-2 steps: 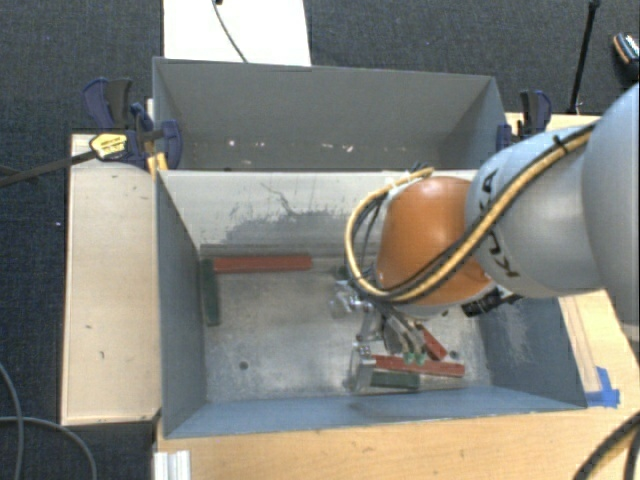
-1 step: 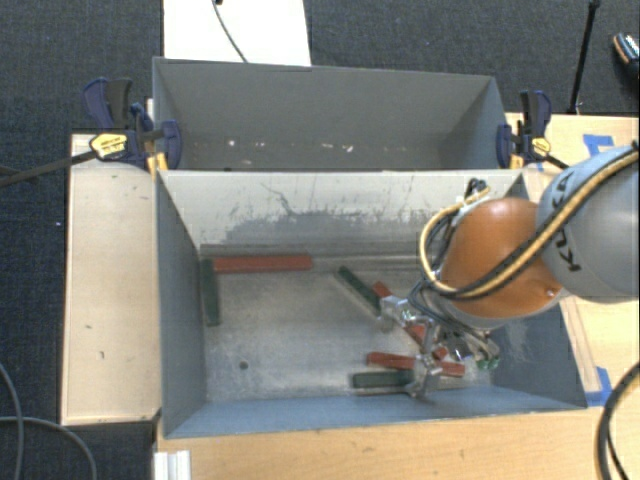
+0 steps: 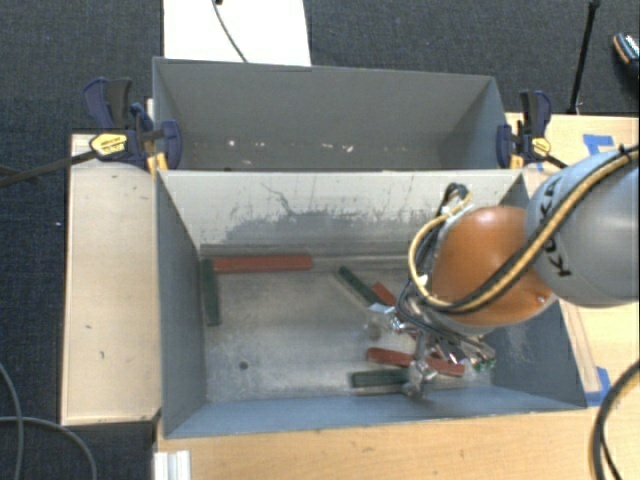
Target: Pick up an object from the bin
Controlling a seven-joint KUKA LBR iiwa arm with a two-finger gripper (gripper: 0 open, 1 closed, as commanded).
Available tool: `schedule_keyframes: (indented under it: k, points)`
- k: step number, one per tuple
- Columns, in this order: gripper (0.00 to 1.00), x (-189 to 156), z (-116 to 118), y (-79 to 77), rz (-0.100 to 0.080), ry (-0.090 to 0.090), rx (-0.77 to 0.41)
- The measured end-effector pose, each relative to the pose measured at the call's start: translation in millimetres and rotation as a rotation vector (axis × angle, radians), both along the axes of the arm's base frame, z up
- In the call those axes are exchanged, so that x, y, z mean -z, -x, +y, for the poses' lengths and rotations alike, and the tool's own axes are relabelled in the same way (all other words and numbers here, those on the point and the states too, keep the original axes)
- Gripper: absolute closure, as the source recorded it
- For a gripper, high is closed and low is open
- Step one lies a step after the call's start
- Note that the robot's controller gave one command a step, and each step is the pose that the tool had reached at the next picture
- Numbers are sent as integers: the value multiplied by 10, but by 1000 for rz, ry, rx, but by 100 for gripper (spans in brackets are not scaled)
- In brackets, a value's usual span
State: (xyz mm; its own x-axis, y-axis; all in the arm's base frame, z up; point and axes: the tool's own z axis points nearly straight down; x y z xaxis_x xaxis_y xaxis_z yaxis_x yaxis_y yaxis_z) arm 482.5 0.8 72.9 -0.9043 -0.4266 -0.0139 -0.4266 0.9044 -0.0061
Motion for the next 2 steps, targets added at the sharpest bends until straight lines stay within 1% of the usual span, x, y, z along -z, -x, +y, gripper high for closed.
schedule_keyframes:
  k: [1,2]
  points:
    - [100,16,1,27,7,-1,6]
    - [100,-1341,-72,-4,5,1,-30]
